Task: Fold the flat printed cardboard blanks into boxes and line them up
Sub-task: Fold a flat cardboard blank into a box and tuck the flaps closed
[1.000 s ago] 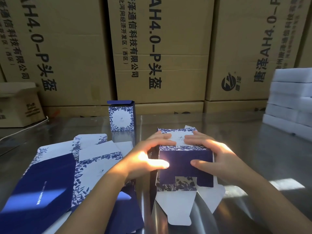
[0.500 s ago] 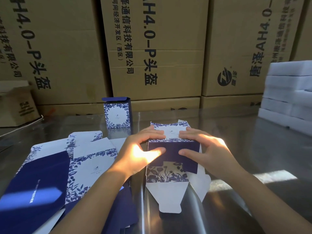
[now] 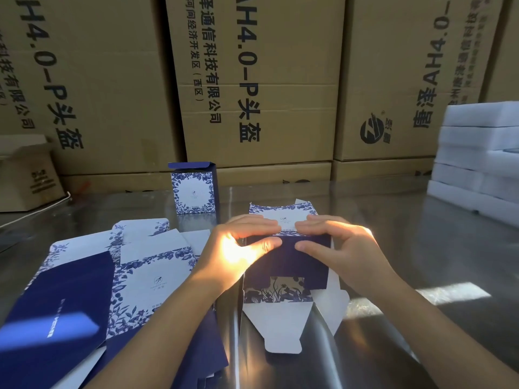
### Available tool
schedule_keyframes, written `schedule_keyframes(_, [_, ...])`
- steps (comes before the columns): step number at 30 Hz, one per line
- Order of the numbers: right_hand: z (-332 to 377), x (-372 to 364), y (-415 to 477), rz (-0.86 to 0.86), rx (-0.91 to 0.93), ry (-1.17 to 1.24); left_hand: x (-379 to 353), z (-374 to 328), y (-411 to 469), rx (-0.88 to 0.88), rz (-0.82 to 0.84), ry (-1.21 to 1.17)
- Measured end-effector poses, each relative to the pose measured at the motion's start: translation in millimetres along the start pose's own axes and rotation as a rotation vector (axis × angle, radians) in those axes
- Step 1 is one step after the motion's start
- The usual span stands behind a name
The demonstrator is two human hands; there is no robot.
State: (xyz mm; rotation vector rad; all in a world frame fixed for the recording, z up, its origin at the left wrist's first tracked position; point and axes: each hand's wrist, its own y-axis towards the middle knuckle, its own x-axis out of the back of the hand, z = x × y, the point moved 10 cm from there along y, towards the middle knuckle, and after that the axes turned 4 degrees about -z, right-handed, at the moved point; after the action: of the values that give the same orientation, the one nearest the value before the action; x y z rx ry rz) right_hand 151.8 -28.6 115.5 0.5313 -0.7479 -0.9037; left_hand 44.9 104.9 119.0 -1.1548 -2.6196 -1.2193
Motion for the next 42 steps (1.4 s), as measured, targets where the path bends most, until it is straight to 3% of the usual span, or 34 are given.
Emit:
schedule_keyframes(7, [5,-4,1,-0.019,0.039,-0.017,-15,0,-1,0.029,0.067,0.04])
schedule_keyframes(33, [2,-6,0,-0.073,0.018,0.037,-11,-13,-3,-0.116,-0.025,0.106])
schedule_keyframes(42, [-2,-9,3,0.041,-0.042,0.005,-5,-2,1,-0.028,0.003,0.053])
